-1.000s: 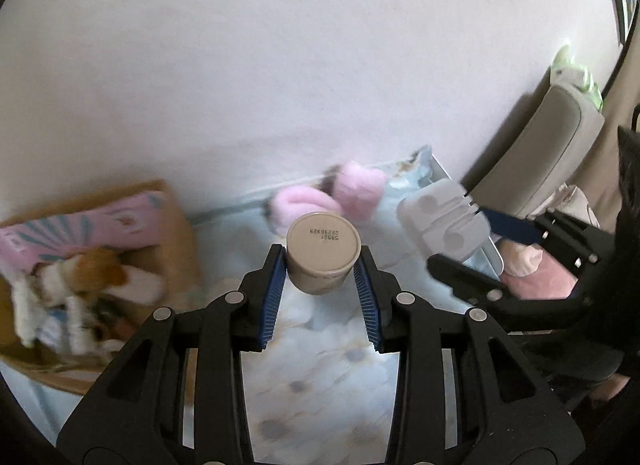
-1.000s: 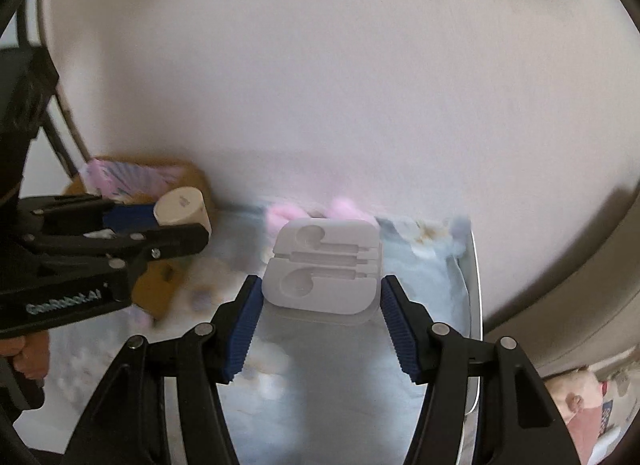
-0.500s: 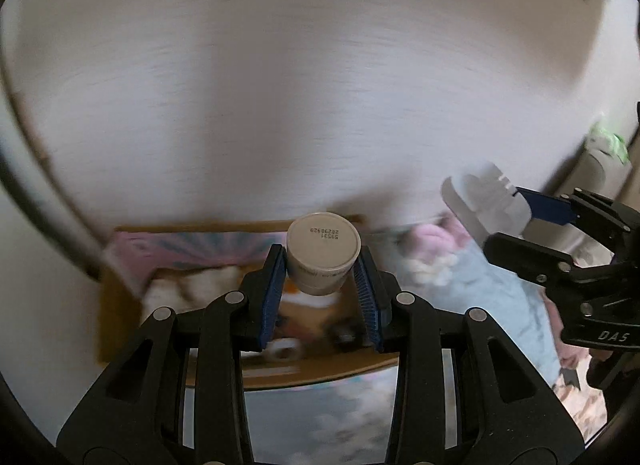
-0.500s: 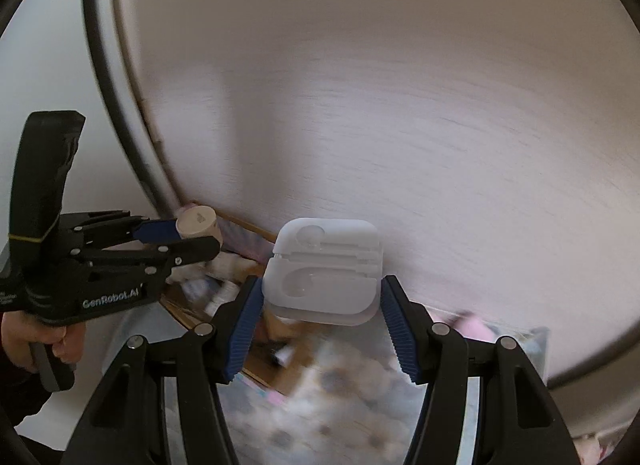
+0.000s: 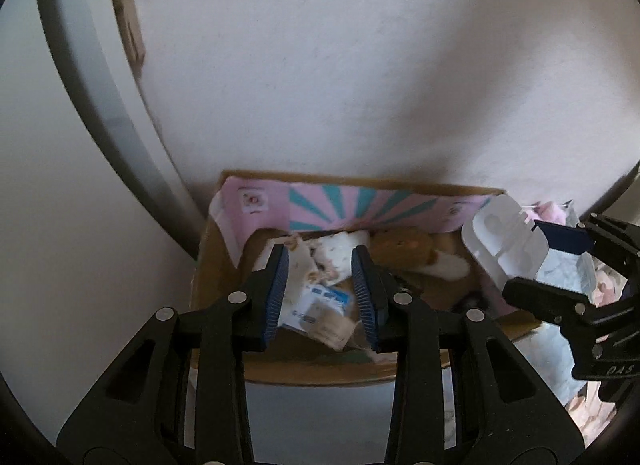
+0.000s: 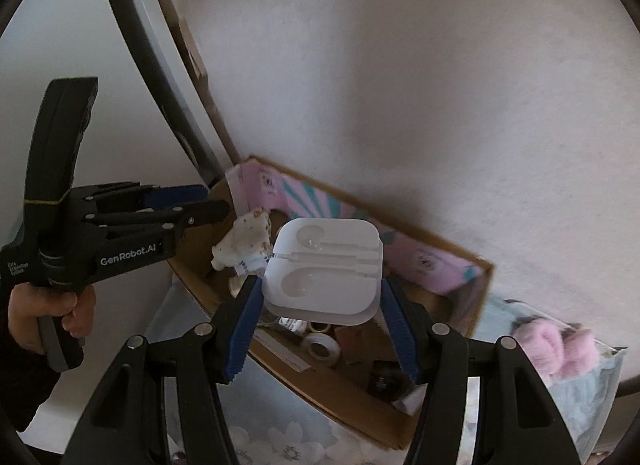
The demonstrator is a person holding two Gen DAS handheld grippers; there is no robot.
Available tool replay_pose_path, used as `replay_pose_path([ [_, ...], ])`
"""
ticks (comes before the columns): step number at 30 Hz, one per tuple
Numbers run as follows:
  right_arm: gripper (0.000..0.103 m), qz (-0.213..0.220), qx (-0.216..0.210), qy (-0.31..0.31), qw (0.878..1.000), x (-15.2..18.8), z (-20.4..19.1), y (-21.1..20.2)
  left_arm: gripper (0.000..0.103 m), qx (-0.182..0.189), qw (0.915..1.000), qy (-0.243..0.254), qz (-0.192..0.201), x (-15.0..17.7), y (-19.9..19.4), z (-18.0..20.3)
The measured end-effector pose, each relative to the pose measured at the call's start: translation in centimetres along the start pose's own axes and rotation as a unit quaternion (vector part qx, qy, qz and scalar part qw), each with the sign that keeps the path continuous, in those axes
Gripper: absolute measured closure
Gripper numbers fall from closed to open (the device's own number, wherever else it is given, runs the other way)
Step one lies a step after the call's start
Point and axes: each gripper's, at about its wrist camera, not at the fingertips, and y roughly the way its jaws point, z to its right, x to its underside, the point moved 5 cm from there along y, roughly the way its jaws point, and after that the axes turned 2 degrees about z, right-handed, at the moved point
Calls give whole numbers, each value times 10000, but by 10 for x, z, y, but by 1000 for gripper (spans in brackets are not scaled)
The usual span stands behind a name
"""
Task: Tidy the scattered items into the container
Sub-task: 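Carry the jar and earphone case into the cardboard box and release them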
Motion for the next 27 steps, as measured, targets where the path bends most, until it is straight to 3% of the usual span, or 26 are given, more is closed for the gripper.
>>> replay_pose_path([
  [8,47,-274,76,37,9996,13,-7,15,75,127,9997,-134,-146,8,17,-9],
  [12,44,-672,189,132,9975,20,-2,35,72,70,9984,-291,-473,14,32,-10],
  [13,32,-777,277,157,9965,24,1,40,69,17,9975,-366,-609,16,36,-11],
  [14,23,-823,376,180,9957,27,3,43,50,21,9972,-368,-645,18,40,-12],
  [15,22,-813,425,198,9956,29,5,47,6,20,9972,-365,-658,19,40,-11],
  [17,22,-748,473,224,9958,32,8,46,0,-58,9978,-346,-559,20,39,-12],
  [27,22,-673,510,209,9962,38,14,35,0,-27,9986,-289,-451,15,18,-3],
])
